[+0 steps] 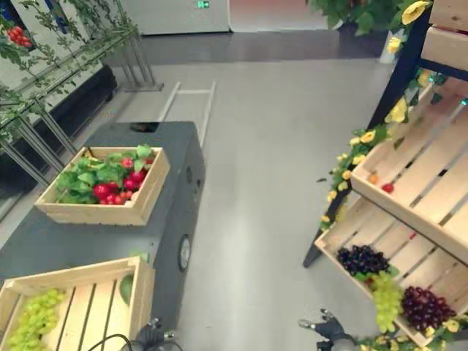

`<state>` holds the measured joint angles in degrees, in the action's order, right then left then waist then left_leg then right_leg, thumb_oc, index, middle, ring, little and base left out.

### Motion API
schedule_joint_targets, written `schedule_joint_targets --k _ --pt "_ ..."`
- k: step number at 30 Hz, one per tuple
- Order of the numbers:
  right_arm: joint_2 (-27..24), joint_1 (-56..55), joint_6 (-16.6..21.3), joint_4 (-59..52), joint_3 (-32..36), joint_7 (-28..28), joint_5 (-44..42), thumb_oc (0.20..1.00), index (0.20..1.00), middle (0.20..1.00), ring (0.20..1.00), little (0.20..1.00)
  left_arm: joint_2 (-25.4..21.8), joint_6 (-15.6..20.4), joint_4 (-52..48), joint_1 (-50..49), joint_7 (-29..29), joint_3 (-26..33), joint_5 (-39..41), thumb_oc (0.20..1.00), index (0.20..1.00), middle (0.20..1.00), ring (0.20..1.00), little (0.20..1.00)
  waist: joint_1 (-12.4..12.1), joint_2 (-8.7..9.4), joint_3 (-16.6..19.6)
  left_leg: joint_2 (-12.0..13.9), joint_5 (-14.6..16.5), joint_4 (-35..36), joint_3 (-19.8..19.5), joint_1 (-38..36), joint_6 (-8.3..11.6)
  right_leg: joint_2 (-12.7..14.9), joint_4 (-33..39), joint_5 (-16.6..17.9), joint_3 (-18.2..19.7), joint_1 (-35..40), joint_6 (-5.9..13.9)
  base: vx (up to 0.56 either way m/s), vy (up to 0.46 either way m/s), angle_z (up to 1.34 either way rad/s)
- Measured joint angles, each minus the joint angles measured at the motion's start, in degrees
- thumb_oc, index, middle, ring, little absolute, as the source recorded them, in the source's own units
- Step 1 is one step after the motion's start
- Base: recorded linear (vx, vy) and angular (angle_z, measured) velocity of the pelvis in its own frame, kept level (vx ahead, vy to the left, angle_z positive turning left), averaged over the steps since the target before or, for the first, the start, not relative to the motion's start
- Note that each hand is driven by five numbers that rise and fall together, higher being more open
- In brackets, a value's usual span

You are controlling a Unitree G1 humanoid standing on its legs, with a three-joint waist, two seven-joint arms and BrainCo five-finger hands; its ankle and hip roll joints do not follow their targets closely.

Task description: Pick up the fruits from the basket on one side to the basket on the other side

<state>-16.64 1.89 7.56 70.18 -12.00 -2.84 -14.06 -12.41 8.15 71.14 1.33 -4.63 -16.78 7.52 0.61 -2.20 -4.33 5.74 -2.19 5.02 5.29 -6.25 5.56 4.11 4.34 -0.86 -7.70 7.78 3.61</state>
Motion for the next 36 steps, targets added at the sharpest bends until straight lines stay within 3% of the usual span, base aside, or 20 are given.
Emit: schedule_joint_targets --k 15,18,23,26,29,36 --pt "-0.09 -0.55 -0.06 -3.36 -0.05 0.23 1.02 1.000 1.000 1.000 1.000 1.000 -0.08 0.02 -1.85 -0.21 0.02 0.01 0.27 1.000 1.000 1.000 1.000 1.000 0.01 0.43 0.30 0.05 0.00 0.00 0.29 -0.01 -0.01 -0.03 -0.13 0.01 0.32 -0.25 0.00 -0.03 0.016 0.11" --pt "-2.14 -2.23 0.06 -19.23 -0.20 -0.21 0.87 1.000 1.000 1.000 1.000 1.000 -2.06 0.80 -17.34 -2.24 -0.53 0.03 0.65 1.000 1.000 1.000 1.000 1.000 -0.01 0.38 0.26 0.01 -0.12 -0.01 0.50 0.52 -0.12 -0.01 0.00 0.68 0.64 -0.86 -0.06 -0.03 -0.010 -0.06" --pt "-5.32 -0.45 0.91 -30.53 -0.70 -0.27 0.85 1.000 1.000 1.000 1.000 1.000 -6.43 2.53 -32.29 -2.04 -1.64 0.83 2.68 1.000 1.000 1.000 1.000 1.000 -0.02 0.47 0.14 0.06 -0.13 0.00 0.55 0.35 -0.12 -0.02 0.11 0.69 0.67 -0.69 -0.03 -0.01 -0.011 -0.01" --pt "-8.10 0.45 1.89 -41.44 -0.79 -0.18 0.86 1.000 1.000 1.000 1.000 1.000 -9.69 3.73 -47.59 -4.09 -1.62 4.62 5.53 1.000 1.000 1.000 1.000 1.000 -0.15 0.24 -0.08 0.08 -0.14 0.00 0.61 -0.08 -0.13 -0.06 0.88 1.18 0.64 0.19 -0.03 -0.03 -0.042 -0.01" --pt "-9.11 2.29 1.95 -46.03 -0.91 -0.12 0.88 1.000 1.000 1.000 1.000 1.000 -10.30 4.10 -54.95 -4.97 -1.53 6.74 9.58 1.000 1.000 1.000 1.000 1.000 0.00 -0.22 -0.92 0.08 -0.20 -0.01 0.46 0.11 -0.16 -0.10 0.87 1.27 0.57 0.04 -0.05 -0.02 -0.061 0.03" --pt "-10.19 4.04 2.17 -52.80 -0.98 0.51 0.85 1.000 1.000 1.000 1.000 1.000 -10.06 4.61 -61.19 -6.59 -1.64 10.28 9.61 1.000 1.000 1.000 1.000 1.000 -3.51 -1.38 -2.91 -0.15 -0.72 -1.81 -3.93 3.17 0.06 -0.33 0.91 1.15 -2.83 0.12 0.05 -0.04 -0.065 0.24"
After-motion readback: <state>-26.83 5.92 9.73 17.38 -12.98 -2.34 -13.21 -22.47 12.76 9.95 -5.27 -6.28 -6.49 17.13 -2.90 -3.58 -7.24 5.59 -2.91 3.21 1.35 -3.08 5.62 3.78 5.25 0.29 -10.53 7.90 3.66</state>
